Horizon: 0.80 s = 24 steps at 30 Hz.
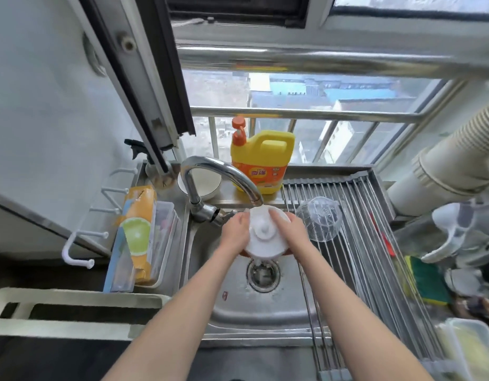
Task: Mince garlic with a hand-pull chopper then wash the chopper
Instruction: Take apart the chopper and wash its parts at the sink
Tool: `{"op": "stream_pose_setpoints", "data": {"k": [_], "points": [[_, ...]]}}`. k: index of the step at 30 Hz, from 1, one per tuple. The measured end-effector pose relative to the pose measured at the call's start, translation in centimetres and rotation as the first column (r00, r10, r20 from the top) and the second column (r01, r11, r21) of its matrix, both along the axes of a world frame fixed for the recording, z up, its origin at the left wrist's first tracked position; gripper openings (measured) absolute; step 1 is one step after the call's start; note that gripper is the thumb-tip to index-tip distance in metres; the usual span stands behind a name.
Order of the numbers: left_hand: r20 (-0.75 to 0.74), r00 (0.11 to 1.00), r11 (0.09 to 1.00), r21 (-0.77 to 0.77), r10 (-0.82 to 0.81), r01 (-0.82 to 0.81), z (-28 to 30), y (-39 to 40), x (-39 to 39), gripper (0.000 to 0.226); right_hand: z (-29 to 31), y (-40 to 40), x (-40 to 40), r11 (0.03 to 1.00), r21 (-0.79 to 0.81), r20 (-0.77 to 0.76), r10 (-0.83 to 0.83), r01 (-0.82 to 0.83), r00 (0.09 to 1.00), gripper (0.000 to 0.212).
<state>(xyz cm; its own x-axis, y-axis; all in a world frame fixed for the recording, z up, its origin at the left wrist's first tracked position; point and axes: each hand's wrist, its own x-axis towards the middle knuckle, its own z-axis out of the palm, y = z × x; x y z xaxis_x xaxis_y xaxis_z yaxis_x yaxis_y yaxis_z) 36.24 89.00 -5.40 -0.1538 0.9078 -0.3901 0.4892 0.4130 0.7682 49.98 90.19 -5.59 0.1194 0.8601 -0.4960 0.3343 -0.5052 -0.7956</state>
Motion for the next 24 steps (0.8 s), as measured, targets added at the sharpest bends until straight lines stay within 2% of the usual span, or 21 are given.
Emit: {"op": "stream_pose_setpoints", "data": {"k": [3,5,7,9,11,13,15,16,18,20,21,22,24], "points": [[-0.032,0.996,0.997,0.008,-0.079,0.079,0.6,1.2,-0.2,0.04,0.0,0.6,0.1,0.999,-0.038,0.012,-0.035,0.036,0.999,0.053],[0.023,0.999,0.999,-0.026,-0.042,0.043,0.8,1.7,-0.1,0.031,0.1,0.6,-0.2,0.997,0.012,0.041,-0.077,0.076,0.996,0.05],[0.297,0.952,0.99,-0.133,0.076,-0.038,0.5,2.0,-0.2,0.025,-0.2,0.5,-0.9,0.981,0.028,0.019,-0.191,0.191,0.981,0.049],[0.556,0.813,0.972,-0.23,0.174,-0.051,-0.2,2.2,-0.5,0.03,-0.9,0.0,-1.3,0.962,-0.011,-0.069,-0.274,0.274,0.959,0.043],[0.613,0.763,0.967,-0.25,0.203,-0.056,-0.7,2.2,-0.4,0.033,-1.5,-0.6,-1.6,0.954,-0.046,-0.163,-0.298,0.295,0.941,0.036],[0.518,0.823,0.968,-0.202,0.232,-0.146,-0.5,2.3,0.2,0.026,-1.7,-0.8,-1.6,0.946,-0.019,-0.228,-0.32,0.325,0.92,0.029],[0.295,0.923,0.969,-0.105,0.246,-0.225,-0.5,2.2,0.7,0.013,-1.3,-0.8,-1.3,0.943,0.052,-0.212,-0.311,0.328,0.927,0.022],[0.204,0.953,0.974,-0.058,0.224,-0.217,-0.5,2.2,0.7,0.02,-1.2,-0.6,-1.0,0.951,0.106,-0.166,-0.272,0.291,0.948,0.02],[0.064,0.995,0.997,-0.014,0.083,-0.082,-0.5,2.2,0.4,0.034,-0.9,-0.2,-0.3,0.976,0.176,-0.03,-0.124,0.128,0.992,0.012],[0.002,0.998,0.997,-0.009,-0.07,0.07,-0.2,2.3,0.4,0.037,-0.4,0.2,0.1,0.992,0.102,0.067,0.07,-0.077,0.995,0.018],[-0.009,0.995,0.995,-0.003,-0.103,0.103,-0.3,2.4,0.5,0.039,-0.4,0.3,0.2,0.99,0.042,0.054,0.13,-0.132,0.99,0.023],[-0.001,0.995,0.995,-0.005,-0.099,0.099,-0.4,2.4,0.5,0.037,-0.3,0.3,0.1,0.989,0.003,0.022,0.146,-0.146,0.989,0.026],[0.047,0.997,0.998,0.008,-0.063,0.063,-0.5,2.3,0.6,0.025,-0.8,0.0,0.0,0.996,0.032,0.016,0.08,-0.08,0.997,0.036]]}}
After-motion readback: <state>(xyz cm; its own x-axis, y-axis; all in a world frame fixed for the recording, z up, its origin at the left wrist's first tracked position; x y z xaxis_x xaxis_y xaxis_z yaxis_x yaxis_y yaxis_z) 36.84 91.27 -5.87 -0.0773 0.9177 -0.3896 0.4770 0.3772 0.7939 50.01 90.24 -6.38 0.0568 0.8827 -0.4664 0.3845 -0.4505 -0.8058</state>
